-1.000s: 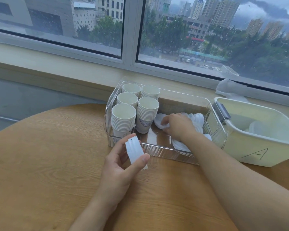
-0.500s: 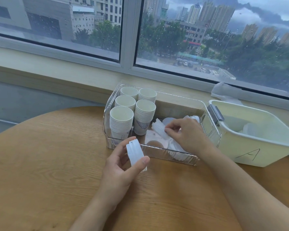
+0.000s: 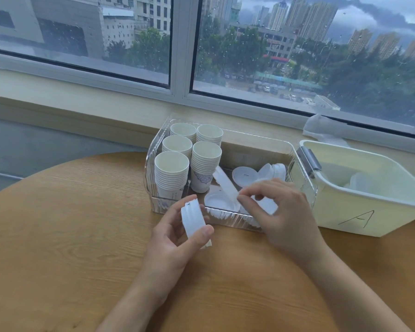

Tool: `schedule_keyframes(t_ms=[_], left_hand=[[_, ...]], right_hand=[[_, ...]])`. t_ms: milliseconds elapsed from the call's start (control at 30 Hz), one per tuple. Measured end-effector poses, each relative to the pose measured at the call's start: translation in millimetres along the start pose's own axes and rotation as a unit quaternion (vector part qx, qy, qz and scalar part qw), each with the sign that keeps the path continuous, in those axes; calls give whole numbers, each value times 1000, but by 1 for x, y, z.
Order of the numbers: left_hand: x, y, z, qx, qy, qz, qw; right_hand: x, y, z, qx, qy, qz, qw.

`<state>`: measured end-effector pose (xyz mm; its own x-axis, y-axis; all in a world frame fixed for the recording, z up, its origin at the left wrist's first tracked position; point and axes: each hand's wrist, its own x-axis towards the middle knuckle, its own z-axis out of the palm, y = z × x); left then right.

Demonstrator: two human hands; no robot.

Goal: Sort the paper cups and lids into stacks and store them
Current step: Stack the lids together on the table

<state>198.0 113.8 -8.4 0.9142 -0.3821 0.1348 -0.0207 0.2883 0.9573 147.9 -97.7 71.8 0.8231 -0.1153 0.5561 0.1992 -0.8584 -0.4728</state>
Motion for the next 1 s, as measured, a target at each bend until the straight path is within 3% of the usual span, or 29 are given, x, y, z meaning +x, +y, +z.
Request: schedule_keyframes(t_ms=[333, 633, 867, 1000], left_hand=[[-1, 5, 2, -80, -49, -38, 995], [-2, 5, 3, -88, -70, -42, 993], [-6, 13, 4, -76, -106, -41, 991], [-8, 14, 5, -69, -122, -43, 989]], right_hand=[[-45, -24, 31, 149, -10, -30, 988], [-50, -23, 29, 149, -109, -49, 982], [-46, -18, 17, 137, -83, -49, 986], [-44, -18, 15, 164, -133, -19, 977]])
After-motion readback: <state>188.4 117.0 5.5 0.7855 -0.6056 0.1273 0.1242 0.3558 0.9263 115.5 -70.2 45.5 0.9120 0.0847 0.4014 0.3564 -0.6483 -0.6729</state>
